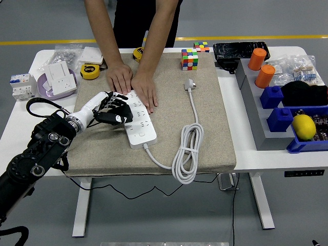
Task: Pick up the plug,place it near the board,insert it into the board,press the button
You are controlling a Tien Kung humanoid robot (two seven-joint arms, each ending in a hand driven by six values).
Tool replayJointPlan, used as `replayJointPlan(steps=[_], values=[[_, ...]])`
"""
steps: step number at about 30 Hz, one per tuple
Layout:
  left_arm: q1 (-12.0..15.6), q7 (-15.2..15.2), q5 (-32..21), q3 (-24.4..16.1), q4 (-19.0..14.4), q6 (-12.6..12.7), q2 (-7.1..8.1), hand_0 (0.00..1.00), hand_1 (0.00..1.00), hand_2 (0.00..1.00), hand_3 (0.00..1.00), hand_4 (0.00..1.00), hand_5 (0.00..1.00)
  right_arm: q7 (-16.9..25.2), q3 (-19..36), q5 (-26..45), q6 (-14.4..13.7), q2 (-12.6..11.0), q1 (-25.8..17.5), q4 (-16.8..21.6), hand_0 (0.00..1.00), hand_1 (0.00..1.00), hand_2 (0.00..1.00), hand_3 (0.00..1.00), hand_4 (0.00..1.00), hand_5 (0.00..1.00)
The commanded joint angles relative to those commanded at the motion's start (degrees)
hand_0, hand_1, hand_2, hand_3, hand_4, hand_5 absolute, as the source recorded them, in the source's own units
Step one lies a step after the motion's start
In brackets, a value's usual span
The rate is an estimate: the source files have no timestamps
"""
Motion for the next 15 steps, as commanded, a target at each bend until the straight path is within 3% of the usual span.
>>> replayJointPlan(steps=[5, 6, 11, 12, 15], values=[[-0.1, -0.5, 6.9, 0.3, 0.1, 3.0, -0.08, 0.597, 0.625, 0.558, 0.559, 0.998, 0.079, 0.0, 0.0, -0.1, 0.0, 0.0, -0.1, 0.0, 0.877, 0.785, 0.767, 0.789, 0.998, 0.912], [-0.2, -0.6, 8.1, 0.4, 0.1, 3.8, -0.12, 0.434, 0.431, 0.476, 0.528, 0.998, 0.069, 0.0, 0.0, 0.0, 0.0, 0.0, -0.1, 0.0, 0.877, 0.785, 0.767, 0.789, 0.998, 0.912], [-0.4, -1.1, 12.2, 0.5, 0.5, 5.5, -0.28, 0.434, 0.431, 0.476, 0.528, 0.998, 0.069, 0.0, 0.0, 0.0, 0.0, 0.0, 0.0, 0.0, 0.877, 0.785, 0.767, 0.789, 0.998, 0.912], [-0.5, -1.1, 12.8, 0.5, 0.5, 5.8, -0.28, 0.373, 0.333, 0.418, 0.527, 0.937, 0.035, 0.0, 0.0, 0.0, 0.0, 0.0, 0.0, 0.0, 0.877, 0.784, 0.767, 0.789, 0.998, 0.911], [-0.6, -1.3, 14.0, 0.3, 0.5, 6.1, -0.32, 0.373, 0.333, 0.418, 0.527, 0.937, 0.035, 0.0, 0.1, 0.0, 0.0, 0.0, 0.1, 0.0, 0.877, 0.784, 0.767, 0.789, 0.998, 0.911]])
